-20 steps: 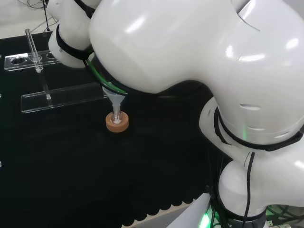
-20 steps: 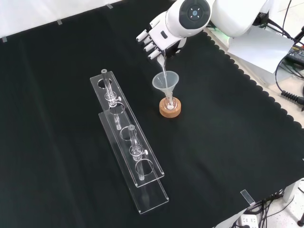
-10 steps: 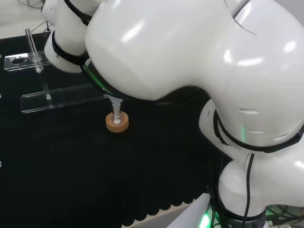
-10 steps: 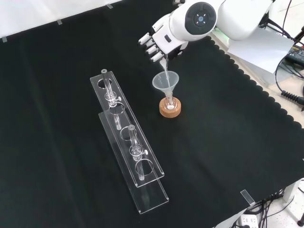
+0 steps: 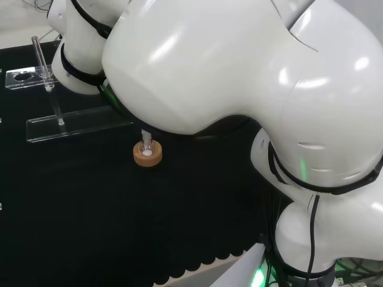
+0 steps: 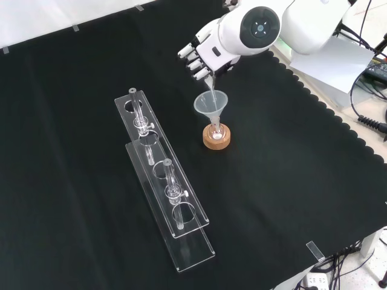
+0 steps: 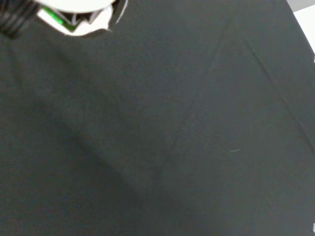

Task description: Pour all the NaCl from the weighing funnel into the round-bottom flask.

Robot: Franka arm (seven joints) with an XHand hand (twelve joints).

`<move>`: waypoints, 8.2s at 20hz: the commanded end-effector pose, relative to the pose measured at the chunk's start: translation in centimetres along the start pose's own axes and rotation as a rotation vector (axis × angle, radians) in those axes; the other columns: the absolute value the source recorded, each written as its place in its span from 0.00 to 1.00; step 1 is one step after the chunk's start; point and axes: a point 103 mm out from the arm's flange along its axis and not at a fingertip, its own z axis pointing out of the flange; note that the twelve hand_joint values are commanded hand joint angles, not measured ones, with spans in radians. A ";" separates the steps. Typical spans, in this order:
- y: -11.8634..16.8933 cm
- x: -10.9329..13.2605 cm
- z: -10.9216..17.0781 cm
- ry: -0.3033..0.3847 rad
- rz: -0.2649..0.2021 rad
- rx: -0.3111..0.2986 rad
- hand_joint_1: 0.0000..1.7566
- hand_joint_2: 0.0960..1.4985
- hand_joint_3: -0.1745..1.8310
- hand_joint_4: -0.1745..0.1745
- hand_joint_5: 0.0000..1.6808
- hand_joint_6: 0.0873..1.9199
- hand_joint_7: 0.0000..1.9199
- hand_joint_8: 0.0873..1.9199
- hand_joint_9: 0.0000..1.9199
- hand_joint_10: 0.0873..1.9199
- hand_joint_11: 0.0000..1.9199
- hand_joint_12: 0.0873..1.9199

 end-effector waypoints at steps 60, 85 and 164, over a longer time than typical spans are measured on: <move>-0.6 -1.3 -3.2 -0.314 0.041 -0.014 0.63 0.35 0.52 1.00 0.71 0.46 0.51 0.30 0.61 0.14 0.41 0.54; -0.7 -0.9 -4.6 -0.427 0.049 0.015 0.63 0.35 0.52 1.00 0.71 0.46 0.51 0.30 0.62 0.13 0.42 0.54; 0.9 -6.0 1.4 0.228 0.031 -0.026 0.63 0.36 0.52 1.00 0.70 0.46 0.50 0.30 0.62 0.12 0.42 0.53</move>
